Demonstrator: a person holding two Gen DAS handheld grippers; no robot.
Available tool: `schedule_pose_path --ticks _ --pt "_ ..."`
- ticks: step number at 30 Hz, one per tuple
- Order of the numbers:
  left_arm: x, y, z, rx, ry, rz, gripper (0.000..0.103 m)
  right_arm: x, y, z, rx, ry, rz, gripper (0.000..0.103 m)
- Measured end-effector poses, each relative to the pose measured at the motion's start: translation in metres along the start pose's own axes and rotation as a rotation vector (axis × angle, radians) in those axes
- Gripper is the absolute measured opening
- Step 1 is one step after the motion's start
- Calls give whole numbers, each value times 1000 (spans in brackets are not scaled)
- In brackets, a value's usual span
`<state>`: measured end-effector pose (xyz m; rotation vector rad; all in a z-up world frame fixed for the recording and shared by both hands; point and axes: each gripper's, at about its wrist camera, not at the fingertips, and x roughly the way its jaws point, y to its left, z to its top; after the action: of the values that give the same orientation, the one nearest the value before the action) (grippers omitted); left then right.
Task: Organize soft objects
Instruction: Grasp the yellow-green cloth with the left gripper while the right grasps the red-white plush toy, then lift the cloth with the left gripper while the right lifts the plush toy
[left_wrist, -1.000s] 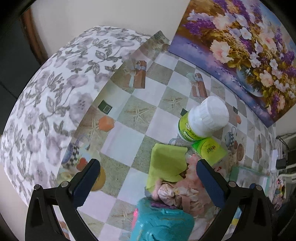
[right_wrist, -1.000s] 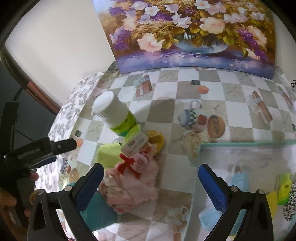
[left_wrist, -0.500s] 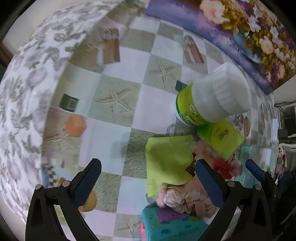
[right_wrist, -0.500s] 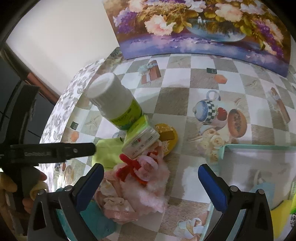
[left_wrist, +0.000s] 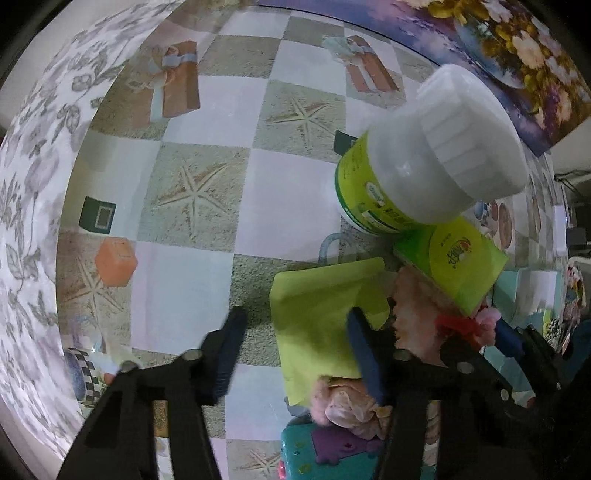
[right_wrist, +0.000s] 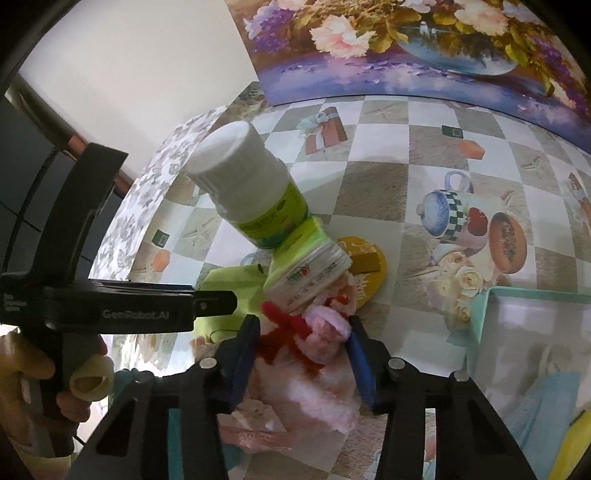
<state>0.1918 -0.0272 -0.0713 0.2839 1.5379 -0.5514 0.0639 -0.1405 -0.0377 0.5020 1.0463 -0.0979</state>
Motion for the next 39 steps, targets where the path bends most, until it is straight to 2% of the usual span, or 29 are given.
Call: schedule_pose_path --ticks 3,5,8,15,20,27,32,39 --pt "3 -11 1 21 -7 10 35 -1 0 0 -5 -4 5 48" --pt "4 -13 1 17 -6 -10 18 -1 0 -1 -3 -5 9 48" --pt "6 -14 1 4 -15 -27 12 -1 -3 -1 6 -6 18 47" --pt "-2 -11 -12 -33 -44 -49 7 -7 -8 -2 20 -11 36 45" --pt "-17 -10 -26 -76 -92 -71 5 -18 -9 -2 26 -27 46 39" --pt "-43 -5 -41 -130 -163 -77 5 -42 -12 -2 42 -68 64 37" --pt "-78 -3 -47 -159 -223 -78 5 -64 -12 -2 57 -101 70 37" --pt "-121 -4 -58 -167 -314 -60 4 -108 -13 -6 59 -150 8 37"
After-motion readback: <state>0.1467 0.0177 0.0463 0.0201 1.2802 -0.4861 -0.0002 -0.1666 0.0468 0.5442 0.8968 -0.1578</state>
